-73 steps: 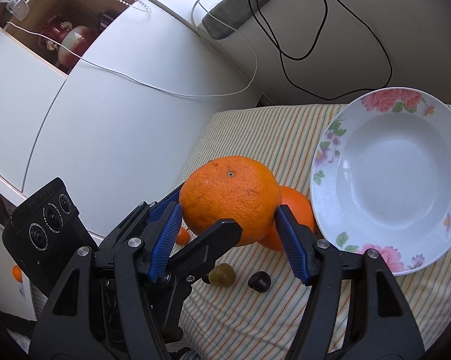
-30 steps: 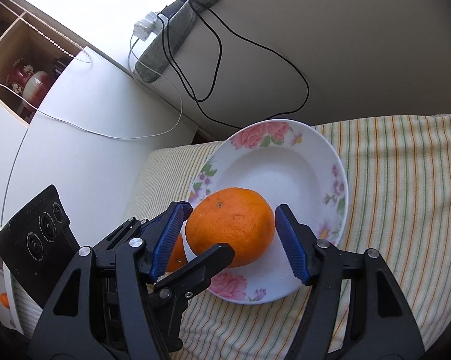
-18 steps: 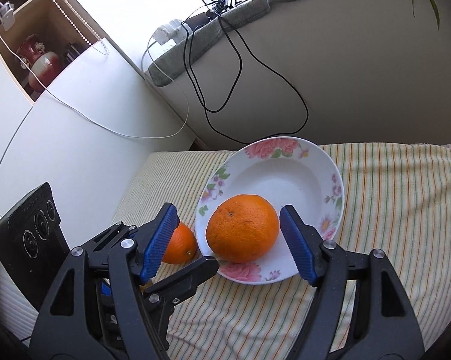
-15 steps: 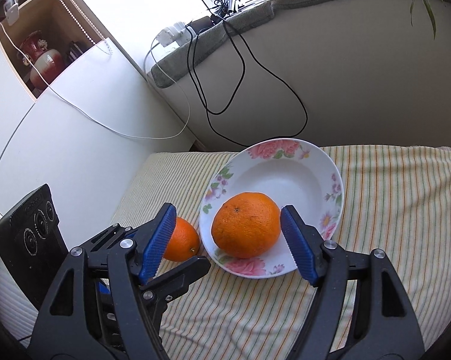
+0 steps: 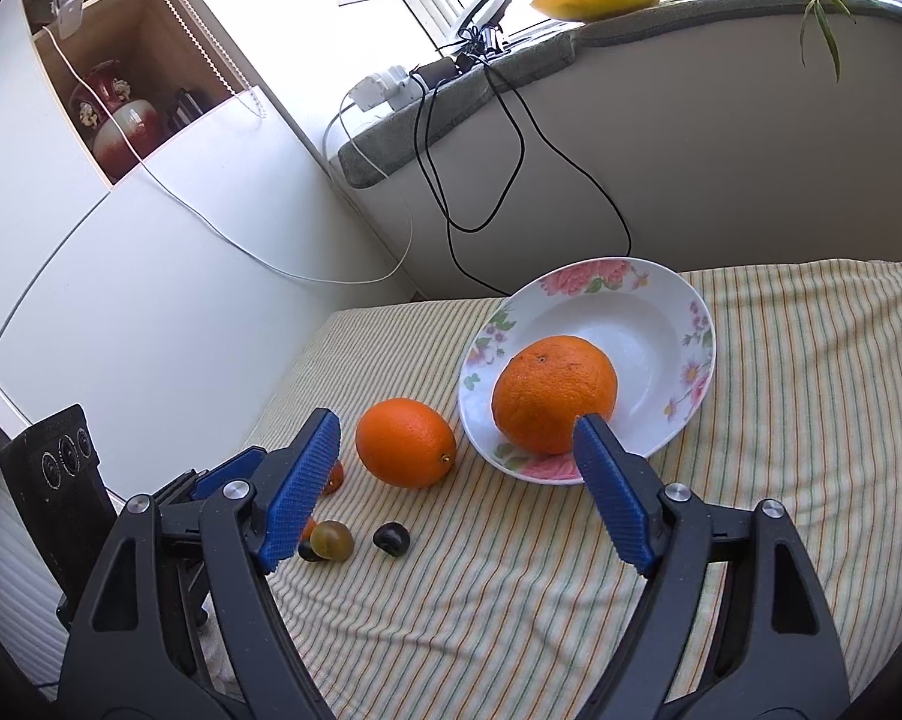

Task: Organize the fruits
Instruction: 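Open the right gripper and withdraw it from the bowl, then grasp the small tangerine with the left gripper while the right gripper grasps the dark plum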

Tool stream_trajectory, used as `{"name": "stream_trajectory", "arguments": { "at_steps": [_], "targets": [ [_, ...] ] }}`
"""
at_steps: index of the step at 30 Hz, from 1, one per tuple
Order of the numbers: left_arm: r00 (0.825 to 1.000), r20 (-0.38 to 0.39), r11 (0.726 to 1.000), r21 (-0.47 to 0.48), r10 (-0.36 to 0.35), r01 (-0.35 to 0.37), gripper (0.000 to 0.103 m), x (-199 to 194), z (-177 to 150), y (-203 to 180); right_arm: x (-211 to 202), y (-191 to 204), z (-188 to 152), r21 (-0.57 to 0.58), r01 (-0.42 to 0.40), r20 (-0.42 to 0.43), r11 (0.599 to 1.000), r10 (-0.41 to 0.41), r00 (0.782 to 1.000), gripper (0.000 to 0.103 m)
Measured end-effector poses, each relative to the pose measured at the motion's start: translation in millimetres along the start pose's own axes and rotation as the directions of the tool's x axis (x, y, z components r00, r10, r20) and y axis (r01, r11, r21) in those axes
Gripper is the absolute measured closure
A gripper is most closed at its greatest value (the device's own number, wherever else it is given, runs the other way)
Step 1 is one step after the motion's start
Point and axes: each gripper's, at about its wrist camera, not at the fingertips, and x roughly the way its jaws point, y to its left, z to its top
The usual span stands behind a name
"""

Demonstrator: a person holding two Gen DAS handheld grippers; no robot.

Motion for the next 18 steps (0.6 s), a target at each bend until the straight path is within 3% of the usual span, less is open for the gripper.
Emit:
{"name": "stream_trajectory", "arguments": {
  "at_steps": [10, 18],
  "targets": [
    [0.994, -0.017, 0.989, -0.095, 0.111, -0.112, 0.033, -28.3, -39.4, 59.7, 6.4, 25.7, -25.6, -0.093, 0.027, -0.05, 0.995, -0.032, 0.998, 0.019],
    [0.996, -0.026, 0.987, -0.129, 0.089, -0.091, 0.035, -30.4, -55.6, 75.0, 19.5, 49.1, -44.5, -0.186, 0.034, -0.071, 0.982, -0.048, 0.996, 0.021]
  ]
}}
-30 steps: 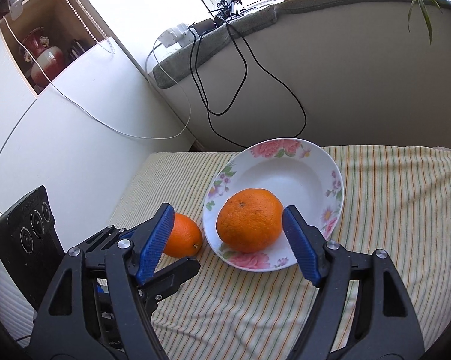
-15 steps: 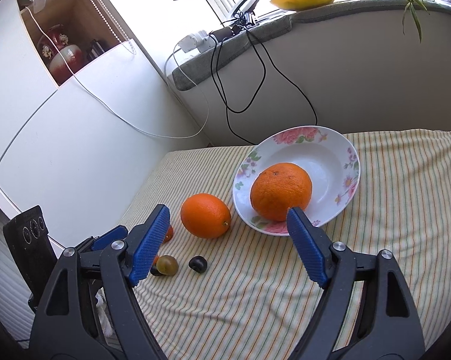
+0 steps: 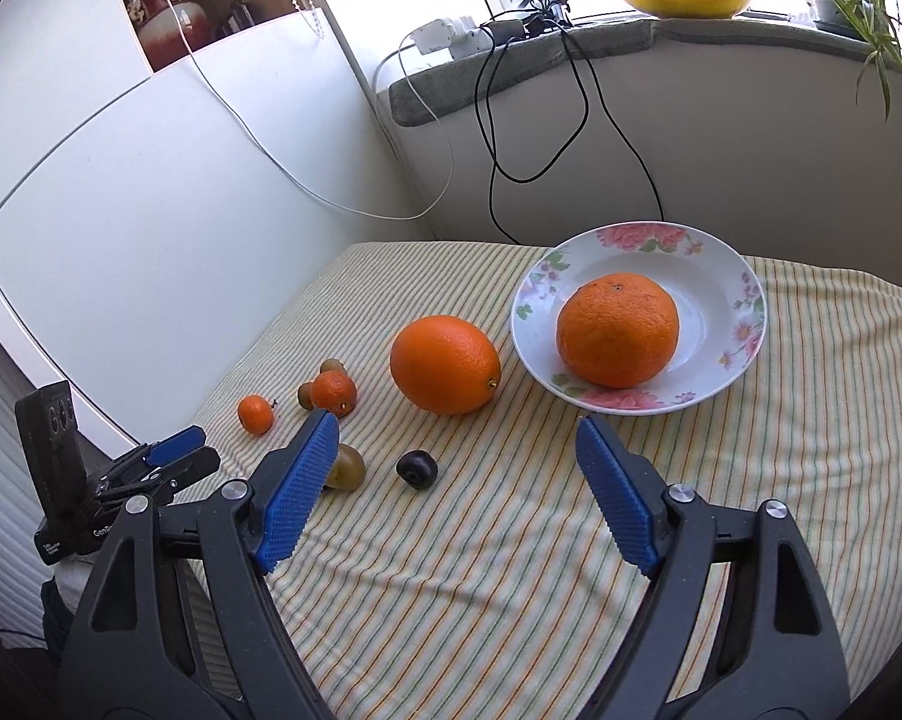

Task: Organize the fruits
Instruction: 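Grasp the small tangerine with the left gripper while the right gripper grasps the dark plum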

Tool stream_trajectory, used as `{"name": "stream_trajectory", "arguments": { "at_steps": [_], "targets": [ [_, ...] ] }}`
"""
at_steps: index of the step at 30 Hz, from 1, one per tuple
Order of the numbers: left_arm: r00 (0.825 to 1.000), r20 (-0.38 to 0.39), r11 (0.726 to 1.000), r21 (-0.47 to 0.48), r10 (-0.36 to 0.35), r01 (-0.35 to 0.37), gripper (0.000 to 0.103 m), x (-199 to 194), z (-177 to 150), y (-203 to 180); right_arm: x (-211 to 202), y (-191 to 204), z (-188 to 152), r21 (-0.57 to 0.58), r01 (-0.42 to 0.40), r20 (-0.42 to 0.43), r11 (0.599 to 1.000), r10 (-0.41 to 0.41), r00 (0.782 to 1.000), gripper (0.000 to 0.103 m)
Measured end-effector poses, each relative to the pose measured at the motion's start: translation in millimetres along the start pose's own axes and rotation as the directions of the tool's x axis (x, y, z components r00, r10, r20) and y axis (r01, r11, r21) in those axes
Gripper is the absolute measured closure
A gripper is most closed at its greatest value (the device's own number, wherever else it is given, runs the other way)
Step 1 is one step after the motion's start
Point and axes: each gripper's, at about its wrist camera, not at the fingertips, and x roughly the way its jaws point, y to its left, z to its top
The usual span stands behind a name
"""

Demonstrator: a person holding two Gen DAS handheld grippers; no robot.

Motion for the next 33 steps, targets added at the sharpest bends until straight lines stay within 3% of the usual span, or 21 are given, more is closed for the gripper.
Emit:
{"name": "stream_trajectory", "arguments": {
  "at_steps": [6, 11, 15, 33],
  "targets": [
    [0.998, -0.037, 0.998, -0.009, -0.056, 0.055, 0.056, 16.5, -1.7, -1.9, 24.0, 17.0, -10.6, -0.076, 0.004, -0.076, 0.997, -0.01, 0.997, 0.041],
    [0.995, -0.066, 0.997, -0.003, -0.074, 0.074, 0.066, 32.1, 2.1, -3.4, 47.9, 26.8, -22.1, -0.152, 0.035, -0.138, 0.988, -0.056, 0.989, 0.055],
    [0.994, -0.077, 0.996, 0.005, -0.083, 0.084, 0.066, 40.4, 6.5, -5.1, 63.1, 27.0, -25.8, -0.153, 0.025, -0.173, 0.988, -0.051, 0.984, 0.064],
    [0.984, -0.145, 0.995, -0.019, -0.103, 0.101, 0.071, 67.3, 10.4, -2.0, 99.1, 32.0, -20.4, -0.189, 0.026, -0.209, 0.982, -0.066, 0.976, 0.07]
  ]
}}
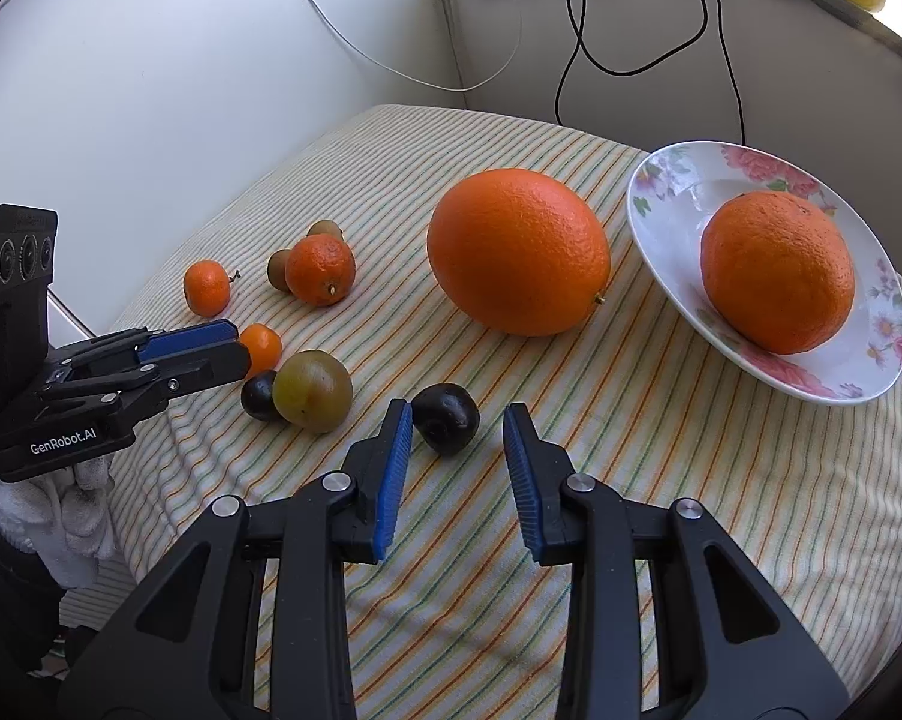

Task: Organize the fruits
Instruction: 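Grasp the small tangerine with the left gripper while the right gripper grasps the dark plum, then carry tangerine and plum over the bowl and open both grippers to drop them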

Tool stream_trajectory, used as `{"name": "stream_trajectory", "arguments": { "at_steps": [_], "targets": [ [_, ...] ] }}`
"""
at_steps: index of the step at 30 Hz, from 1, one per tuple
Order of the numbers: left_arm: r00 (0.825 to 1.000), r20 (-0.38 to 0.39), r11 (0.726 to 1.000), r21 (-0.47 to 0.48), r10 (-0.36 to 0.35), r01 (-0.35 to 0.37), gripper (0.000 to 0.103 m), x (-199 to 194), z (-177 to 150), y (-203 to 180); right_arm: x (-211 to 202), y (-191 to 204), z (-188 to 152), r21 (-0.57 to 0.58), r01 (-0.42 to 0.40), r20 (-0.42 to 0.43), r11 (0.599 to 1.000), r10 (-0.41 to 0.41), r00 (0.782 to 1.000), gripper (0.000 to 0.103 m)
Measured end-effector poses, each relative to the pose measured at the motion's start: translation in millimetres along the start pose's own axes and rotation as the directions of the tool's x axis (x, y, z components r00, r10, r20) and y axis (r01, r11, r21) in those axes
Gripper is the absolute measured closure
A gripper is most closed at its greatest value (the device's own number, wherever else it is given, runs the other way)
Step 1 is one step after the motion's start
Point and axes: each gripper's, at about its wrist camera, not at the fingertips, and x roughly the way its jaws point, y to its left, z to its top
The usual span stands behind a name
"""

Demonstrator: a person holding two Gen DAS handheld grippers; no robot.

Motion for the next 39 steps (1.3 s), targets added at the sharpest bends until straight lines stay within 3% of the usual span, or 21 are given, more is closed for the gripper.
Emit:
{"name": "stream_trajectory", "arguments": {
  "at_steps": [17, 19, 25, 39],
  "targets": [
    [1.0, -0.014, 1.0, -0.003, -0.008, 0.008, 0.081, 3.3, 0.6, 0.7, 8.5, 4.8, -0.3, -0.025, -0.021, -0.008, 0.999, 0.02, 1.0, 0.07],
    [1.0, -0.014, 1.0, 0.003, -0.005, 0.005, 0.081, 3.8, 1.1, -0.5, 7.8, 5.1, 0.1, -0.024, -0.032, -0.01, 0.999, 0.032, 0.999, 0.077],
    [1.0, -0.01, 1.0, -0.009, -0.015, 0.015, 0.081, 1.2, 1.3, 1.5, 6.0, 6.2, 0.2, -0.025, -0.03, -0.004, 0.999, 0.029, 1.0, 0.079],
    [0.997, 0.053, 0.998, 0.03, -0.051, 0.05, 0.081, -18.7, 27.1, -23.1, -39.3, -32.9, -11.5, 0.079, -0.054, 0.095, 0.995, 0.046, 0.994, 0.079]
  ]
}}
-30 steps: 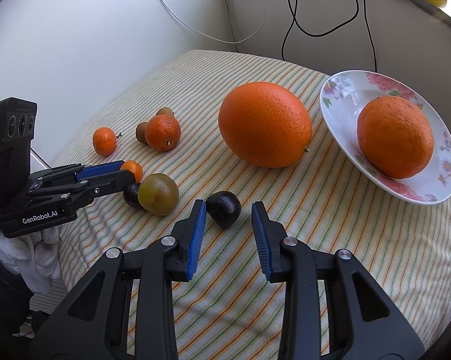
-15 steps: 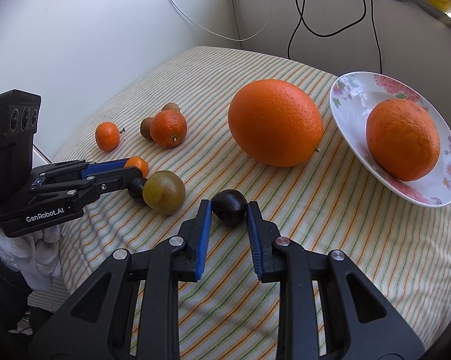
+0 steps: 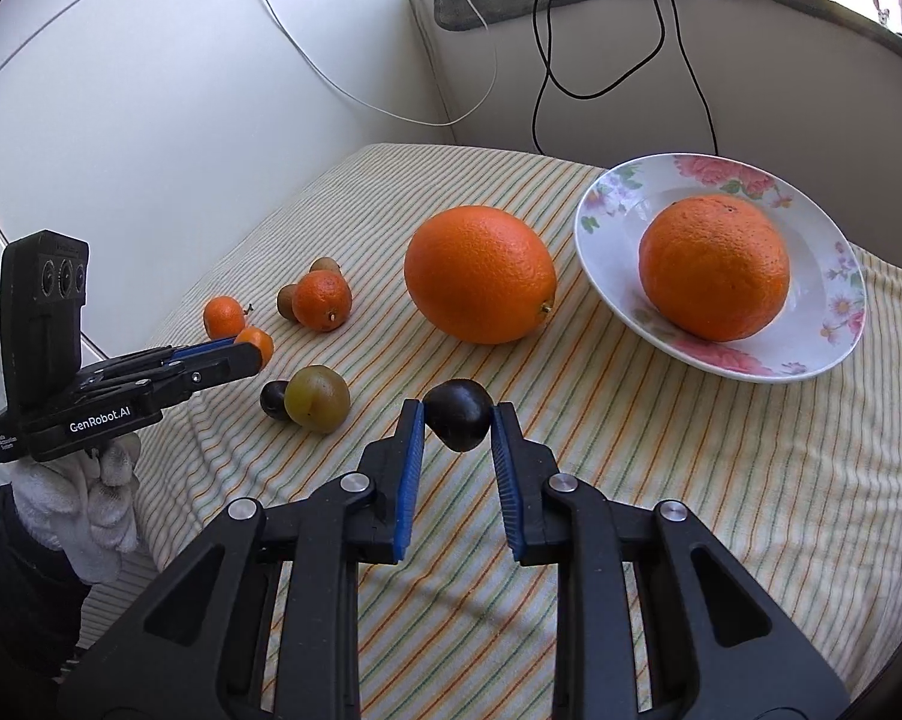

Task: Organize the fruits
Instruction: 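Carry tangerine and plum over the bowl and open both grippers to drop them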

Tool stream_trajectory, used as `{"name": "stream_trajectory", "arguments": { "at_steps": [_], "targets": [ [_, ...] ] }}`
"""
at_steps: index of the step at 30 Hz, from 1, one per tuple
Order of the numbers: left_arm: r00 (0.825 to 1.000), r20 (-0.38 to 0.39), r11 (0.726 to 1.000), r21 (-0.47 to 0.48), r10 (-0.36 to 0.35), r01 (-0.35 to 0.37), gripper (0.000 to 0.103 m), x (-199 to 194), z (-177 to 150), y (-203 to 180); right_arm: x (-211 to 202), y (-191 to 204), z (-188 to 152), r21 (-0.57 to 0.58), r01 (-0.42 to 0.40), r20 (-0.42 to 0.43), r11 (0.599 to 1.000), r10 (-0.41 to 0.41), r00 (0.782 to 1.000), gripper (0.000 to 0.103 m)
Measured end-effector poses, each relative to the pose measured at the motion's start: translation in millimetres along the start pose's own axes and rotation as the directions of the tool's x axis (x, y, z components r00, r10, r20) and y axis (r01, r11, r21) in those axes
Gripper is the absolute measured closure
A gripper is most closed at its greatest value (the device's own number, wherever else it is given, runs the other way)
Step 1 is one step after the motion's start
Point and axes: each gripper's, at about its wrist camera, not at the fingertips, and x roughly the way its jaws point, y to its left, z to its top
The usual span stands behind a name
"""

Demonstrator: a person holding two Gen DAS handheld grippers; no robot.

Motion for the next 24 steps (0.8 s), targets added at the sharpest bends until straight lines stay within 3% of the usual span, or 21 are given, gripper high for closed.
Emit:
{"name": "stream_trajectory", "arguments": {
  "at_steps": [12, 24],
  "targets": [
    [0.998, 0.028, 0.994, 0.095, -0.059, 0.056, 0.081, 22.6, 45.5, -48.0, -46.0, -47.6, 12.9, 0.076, 0.049, 0.107, 0.996, -0.057, 0.993, 0.079],
    [0.996, -0.043, 0.98, 0.176, -0.084, 0.09, 0.081, 76.5, 79.8, -89.3, -50.9, -86.5, 41.2, 0.11, 0.096, 0.154, 0.989, -0.113, 0.982, 0.079]
  ]
}}
